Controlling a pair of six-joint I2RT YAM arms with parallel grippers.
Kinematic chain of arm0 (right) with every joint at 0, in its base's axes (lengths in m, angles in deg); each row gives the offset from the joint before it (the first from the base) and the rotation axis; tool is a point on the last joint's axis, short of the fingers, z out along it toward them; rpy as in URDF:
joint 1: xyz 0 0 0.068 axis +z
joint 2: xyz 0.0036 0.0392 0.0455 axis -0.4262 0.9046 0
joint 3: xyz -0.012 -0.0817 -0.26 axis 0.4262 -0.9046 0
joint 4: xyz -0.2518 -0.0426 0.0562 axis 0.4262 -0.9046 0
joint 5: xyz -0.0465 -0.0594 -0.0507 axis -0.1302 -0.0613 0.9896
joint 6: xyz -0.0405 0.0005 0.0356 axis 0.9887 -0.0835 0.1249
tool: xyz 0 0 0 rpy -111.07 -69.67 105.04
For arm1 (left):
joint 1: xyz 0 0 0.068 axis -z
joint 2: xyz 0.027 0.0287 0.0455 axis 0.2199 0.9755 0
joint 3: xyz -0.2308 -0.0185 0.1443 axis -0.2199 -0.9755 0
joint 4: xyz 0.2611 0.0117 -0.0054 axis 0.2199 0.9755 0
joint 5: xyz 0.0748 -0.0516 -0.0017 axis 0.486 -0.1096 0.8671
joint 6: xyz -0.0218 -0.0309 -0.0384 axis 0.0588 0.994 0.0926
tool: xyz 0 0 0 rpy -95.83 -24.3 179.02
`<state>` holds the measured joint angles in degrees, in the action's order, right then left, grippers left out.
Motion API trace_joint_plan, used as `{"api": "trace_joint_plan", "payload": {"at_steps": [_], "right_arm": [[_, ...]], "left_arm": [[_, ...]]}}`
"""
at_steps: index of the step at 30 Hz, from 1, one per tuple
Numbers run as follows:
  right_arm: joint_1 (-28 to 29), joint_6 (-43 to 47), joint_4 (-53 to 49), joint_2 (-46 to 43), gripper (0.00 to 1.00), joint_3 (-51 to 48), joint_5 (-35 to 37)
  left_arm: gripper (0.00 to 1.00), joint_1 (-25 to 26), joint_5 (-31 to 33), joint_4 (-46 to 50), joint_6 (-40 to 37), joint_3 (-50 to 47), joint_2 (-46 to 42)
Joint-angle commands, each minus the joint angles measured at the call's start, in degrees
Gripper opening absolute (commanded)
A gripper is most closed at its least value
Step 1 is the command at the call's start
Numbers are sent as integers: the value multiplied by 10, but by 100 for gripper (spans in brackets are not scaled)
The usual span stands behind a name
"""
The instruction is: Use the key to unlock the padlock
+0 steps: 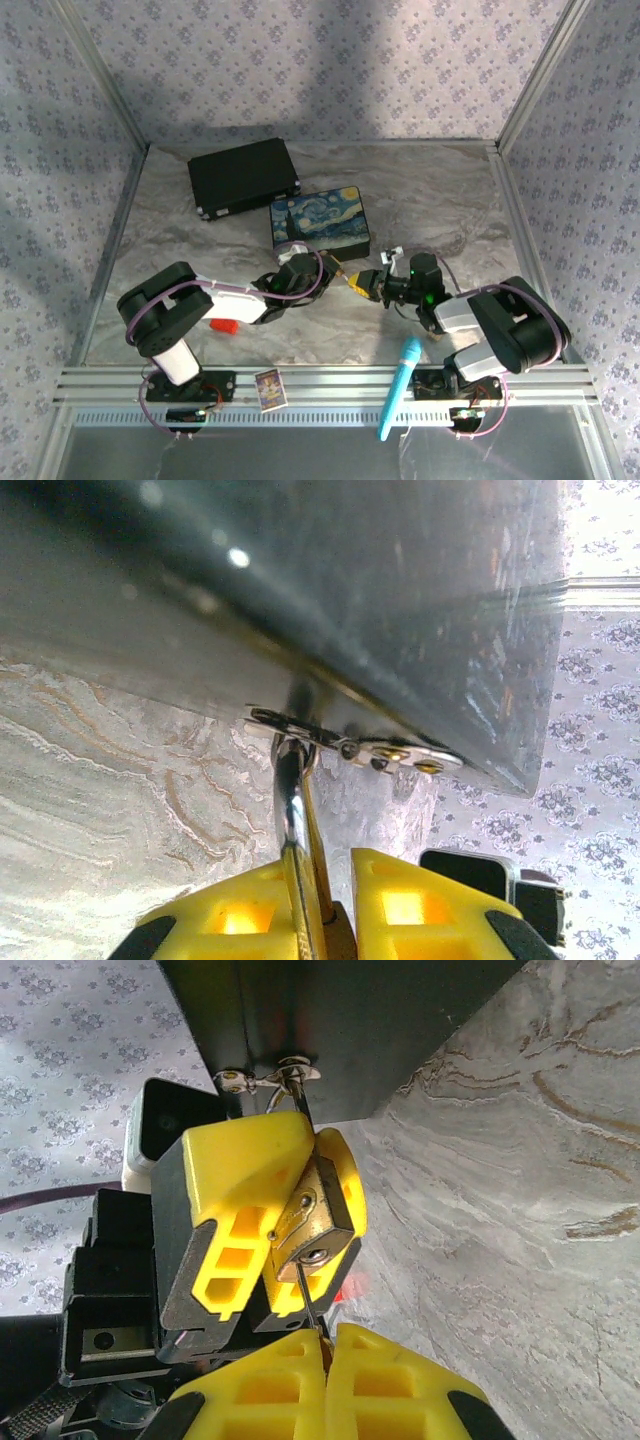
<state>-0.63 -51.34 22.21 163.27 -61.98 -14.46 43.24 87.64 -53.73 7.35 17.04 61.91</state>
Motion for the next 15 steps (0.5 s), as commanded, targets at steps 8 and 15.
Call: {"api": "trace_joint_plan", "payload": {"at_steps": [8,15], "right_arm": [[-4,13,-10,5,0,21,1],[-5,-5,12,22,0,37,-4]], "left_arm": [[15,12,-45,-26,60,15,12],[15,18,-52,-39,66,13,14]]}}
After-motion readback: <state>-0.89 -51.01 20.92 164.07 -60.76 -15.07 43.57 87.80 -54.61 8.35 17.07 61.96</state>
